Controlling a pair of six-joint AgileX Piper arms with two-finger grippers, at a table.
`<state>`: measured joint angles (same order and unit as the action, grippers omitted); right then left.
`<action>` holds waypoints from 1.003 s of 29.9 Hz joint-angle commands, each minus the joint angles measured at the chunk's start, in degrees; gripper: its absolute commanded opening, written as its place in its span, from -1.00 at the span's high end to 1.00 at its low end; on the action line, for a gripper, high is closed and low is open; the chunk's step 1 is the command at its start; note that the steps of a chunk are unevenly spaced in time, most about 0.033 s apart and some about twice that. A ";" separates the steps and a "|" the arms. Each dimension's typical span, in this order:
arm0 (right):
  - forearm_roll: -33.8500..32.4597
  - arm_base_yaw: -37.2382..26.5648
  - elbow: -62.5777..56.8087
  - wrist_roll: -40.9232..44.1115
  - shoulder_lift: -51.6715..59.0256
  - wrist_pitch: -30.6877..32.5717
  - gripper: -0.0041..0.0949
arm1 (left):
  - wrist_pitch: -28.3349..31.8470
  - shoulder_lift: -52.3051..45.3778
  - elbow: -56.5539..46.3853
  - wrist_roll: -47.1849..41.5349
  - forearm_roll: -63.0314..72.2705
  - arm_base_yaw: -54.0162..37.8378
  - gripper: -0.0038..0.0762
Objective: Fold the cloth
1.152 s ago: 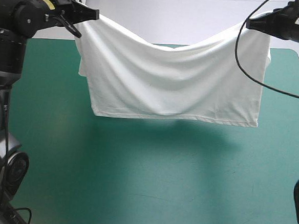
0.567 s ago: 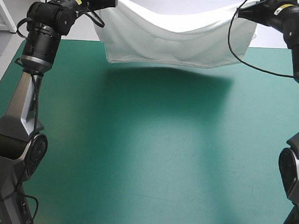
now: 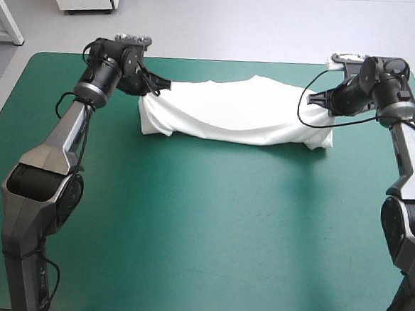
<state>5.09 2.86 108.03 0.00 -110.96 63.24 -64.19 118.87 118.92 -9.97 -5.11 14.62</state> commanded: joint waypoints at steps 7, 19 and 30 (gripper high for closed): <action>2.85 0.36 -19.53 -1.39 9.88 -3.77 0.94 | 15.06 -19.56 -34.79 -1.95 1.29 0.36 0.93; 4.21 3.97 -47.19 -2.99 24.44 -5.76 0.94 | 15.22 -31.30 -58.89 2.89 7.36 0.36 0.93; 4.32 3.97 -57.53 -2.86 33.89 -3.06 0.94 | 15.20 -44.54 -73.70 5.33 10.49 0.36 0.93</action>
<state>9.00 6.82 50.59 -2.38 -80.63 59.47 -49.55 77.57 45.33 -4.92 4.34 14.62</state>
